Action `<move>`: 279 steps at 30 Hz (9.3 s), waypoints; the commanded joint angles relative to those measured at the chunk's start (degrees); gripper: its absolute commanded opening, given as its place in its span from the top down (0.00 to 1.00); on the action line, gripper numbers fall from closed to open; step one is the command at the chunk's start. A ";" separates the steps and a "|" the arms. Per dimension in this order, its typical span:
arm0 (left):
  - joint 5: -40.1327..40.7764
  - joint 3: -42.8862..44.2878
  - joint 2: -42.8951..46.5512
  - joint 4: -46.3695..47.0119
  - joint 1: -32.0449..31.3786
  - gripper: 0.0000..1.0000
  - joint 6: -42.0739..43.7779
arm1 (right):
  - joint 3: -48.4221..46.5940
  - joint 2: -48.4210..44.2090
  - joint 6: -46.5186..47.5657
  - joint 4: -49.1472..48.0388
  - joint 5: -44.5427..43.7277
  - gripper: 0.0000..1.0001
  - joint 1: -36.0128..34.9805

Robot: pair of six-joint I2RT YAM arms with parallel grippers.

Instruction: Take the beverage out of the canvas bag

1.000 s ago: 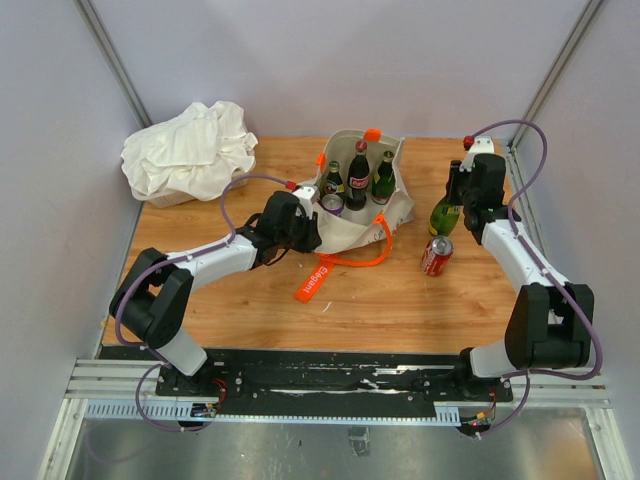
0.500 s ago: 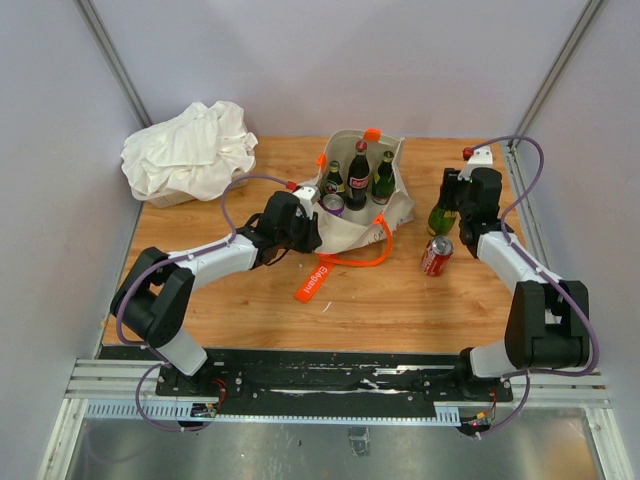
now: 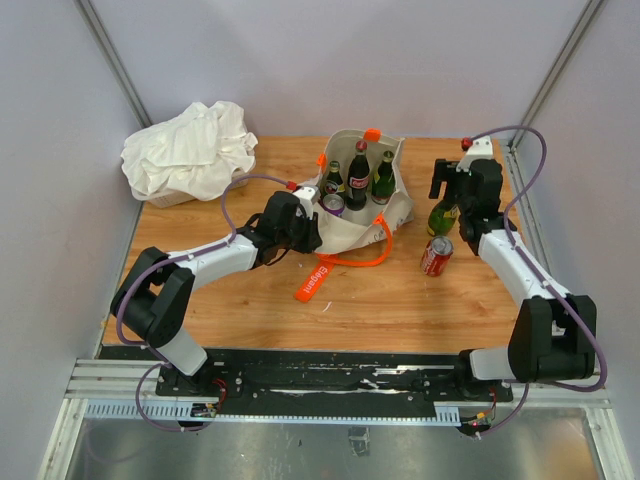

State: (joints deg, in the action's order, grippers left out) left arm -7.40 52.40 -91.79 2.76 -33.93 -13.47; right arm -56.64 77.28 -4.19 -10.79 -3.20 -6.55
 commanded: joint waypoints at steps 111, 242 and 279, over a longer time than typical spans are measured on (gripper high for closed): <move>-2.71 1.03 -2.67 -2.85 -0.96 0.89 1.78 | -29.26 -9.65 6.10 12.86 -13.25 0.99 7.27; -2.31 1.20 -2.37 -3.72 -1.05 0.89 1.02 | -51.95 41.08 -10.07 28.62 -24.91 0.26 -17.36; -1.57 2.53 -4.02 -4.44 -1.00 0.89 2.14 | -43.81 39.96 -5.28 19.84 -17.38 0.99 -16.13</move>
State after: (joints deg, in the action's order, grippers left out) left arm -8.78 54.85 -94.04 2.07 -34.04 -12.84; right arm -102.32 119.70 -12.53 9.47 -25.39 -23.86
